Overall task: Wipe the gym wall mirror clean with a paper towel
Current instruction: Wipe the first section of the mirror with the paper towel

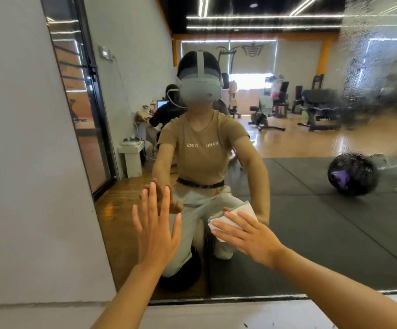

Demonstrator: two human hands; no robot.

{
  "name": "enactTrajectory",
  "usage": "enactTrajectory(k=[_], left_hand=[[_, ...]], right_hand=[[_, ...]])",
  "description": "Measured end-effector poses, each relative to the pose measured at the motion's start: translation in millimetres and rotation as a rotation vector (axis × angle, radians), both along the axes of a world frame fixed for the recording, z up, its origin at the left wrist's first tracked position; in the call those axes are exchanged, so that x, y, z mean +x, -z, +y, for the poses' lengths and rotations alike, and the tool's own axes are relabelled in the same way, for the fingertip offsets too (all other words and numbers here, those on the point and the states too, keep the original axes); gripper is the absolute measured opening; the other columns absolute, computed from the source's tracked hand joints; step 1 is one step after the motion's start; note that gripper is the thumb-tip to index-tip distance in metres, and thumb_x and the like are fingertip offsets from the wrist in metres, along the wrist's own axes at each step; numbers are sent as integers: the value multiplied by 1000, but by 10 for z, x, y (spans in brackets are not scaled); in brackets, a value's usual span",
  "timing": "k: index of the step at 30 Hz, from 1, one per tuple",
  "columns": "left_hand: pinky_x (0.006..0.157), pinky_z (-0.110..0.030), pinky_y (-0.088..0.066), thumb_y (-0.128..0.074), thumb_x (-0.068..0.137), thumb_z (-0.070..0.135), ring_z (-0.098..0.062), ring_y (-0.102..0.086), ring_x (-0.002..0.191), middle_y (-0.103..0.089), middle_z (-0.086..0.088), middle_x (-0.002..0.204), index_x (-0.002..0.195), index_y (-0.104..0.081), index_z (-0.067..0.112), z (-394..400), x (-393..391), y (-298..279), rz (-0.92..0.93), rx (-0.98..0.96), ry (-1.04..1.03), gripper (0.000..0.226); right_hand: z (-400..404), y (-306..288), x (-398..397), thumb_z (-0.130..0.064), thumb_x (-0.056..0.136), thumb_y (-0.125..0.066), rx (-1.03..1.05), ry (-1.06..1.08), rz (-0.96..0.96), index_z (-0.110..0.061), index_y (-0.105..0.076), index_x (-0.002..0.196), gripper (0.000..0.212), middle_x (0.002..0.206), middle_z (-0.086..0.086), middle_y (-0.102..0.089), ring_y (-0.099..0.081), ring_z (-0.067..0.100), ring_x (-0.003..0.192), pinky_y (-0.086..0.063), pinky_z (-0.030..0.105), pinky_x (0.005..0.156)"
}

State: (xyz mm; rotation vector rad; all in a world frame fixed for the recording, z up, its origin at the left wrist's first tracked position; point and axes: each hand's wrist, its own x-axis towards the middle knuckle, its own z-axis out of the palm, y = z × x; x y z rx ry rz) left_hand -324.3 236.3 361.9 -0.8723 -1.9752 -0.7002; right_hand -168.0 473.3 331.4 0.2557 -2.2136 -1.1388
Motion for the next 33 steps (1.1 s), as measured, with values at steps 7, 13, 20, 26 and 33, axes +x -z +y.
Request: enactTrajectory(k=[7, 13, 20, 26, 33], left_hand=[[123, -47, 1, -36, 99, 42, -27, 2, 155, -6, -13, 168, 159, -22, 15, -44, -21, 18, -45, -55, -2, 67], [123, -48, -4, -34, 100, 41, -27, 1, 155, -7, -14, 167, 158, -23, 14, -80, -18, -2, -38, -57, 16, 65], [124, -43, 7, -37, 100, 41, -25, 2, 155, 1, -9, 168, 160, -17, 18, -225, -178, -14, -61, 10, 5, 67], [125, -44, -1, -39, 100, 38, -27, -4, 155, -4, -10, 168, 159, -23, 15, -365, -300, 57, -45, -59, 15, 66], [124, -43, -1, -38, 101, 38, -27, -4, 155, -4, -10, 168, 159, -23, 15, -466, -369, 23, -22, -117, 42, 65]], right_hand=[[-131, -1466, -229, -9, 93, -57, -234, -112, 313, -17, -28, 156, 70, 164, 9, -22, -14, 38, 151, -9, 50, 124], [-315, -2267, -366, -20, 106, -41, -487, -155, 572, -13, -33, 155, 50, 161, 16, -27, -17, 46, 148, -9, 56, 123], [-455, -855, -492, -33, 105, -33, -289, -186, 200, -20, -27, 157, 54, 166, 7, -17, -7, 38, 153, -6, 53, 124], [-425, 125, -402, -36, 90, -60, 132, -57, -179, -23, -17, 160, 83, 168, -2, -5, 2, 30, 154, 11, 48, 123], [-530, -990, -659, -9, 87, -54, -81, -174, 190, -16, -9, 160, 86, 164, 11, -17, 2, 37, 153, -6, 51, 124]])
